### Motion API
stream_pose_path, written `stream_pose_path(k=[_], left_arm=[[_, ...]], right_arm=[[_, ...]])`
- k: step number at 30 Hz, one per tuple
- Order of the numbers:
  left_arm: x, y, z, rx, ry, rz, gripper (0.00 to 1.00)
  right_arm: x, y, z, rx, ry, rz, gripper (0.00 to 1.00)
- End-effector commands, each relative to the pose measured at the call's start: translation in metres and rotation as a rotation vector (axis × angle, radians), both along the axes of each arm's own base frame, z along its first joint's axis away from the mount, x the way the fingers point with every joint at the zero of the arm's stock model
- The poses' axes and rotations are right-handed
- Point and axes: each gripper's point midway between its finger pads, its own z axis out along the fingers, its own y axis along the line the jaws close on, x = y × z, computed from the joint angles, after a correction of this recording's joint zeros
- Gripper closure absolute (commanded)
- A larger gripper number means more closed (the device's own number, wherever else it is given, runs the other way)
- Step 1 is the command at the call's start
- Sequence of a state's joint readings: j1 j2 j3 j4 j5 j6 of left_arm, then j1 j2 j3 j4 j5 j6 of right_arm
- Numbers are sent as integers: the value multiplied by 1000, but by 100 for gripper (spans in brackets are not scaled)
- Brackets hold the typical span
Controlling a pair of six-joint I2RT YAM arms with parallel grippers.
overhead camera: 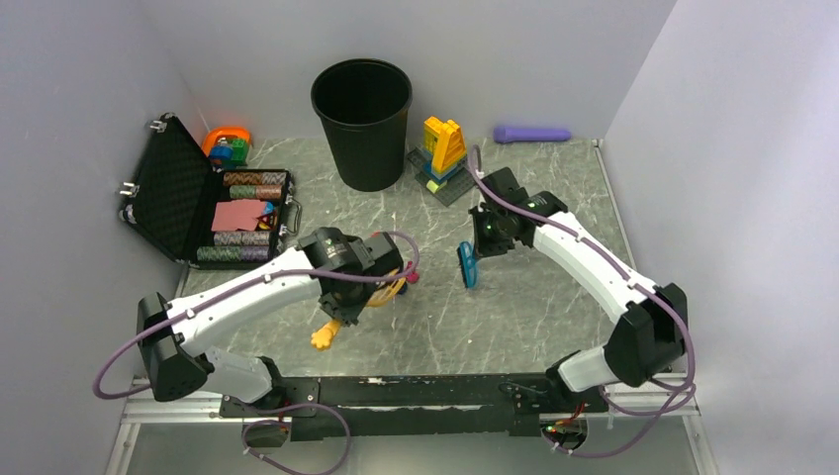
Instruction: Sweep away the paper scraps from the table
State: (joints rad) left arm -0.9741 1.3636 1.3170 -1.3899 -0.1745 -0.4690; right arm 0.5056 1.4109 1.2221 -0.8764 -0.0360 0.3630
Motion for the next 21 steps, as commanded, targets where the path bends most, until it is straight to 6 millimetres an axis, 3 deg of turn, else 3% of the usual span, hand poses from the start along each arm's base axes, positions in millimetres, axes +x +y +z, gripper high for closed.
stream_pose_path(k=[1, 4, 9, 14, 21], left_arm=[[-25, 31, 5, 194, -33, 25, 100], [-44, 26, -6, 216, 20, -18, 100], [-52, 16, -32, 213, 95, -65, 100], [-40, -19, -52, 77, 120, -132, 100], [-18, -15, -62, 101, 169, -131, 100]], right_arm=[[26, 15, 14, -46, -98, -8, 100], [32, 27, 9, -87, -101, 17, 100], [43, 48, -2, -109, -96, 71, 100], [56, 64, -5, -113, -99, 154, 100], [71, 79, -19, -160, -39, 260, 100]])
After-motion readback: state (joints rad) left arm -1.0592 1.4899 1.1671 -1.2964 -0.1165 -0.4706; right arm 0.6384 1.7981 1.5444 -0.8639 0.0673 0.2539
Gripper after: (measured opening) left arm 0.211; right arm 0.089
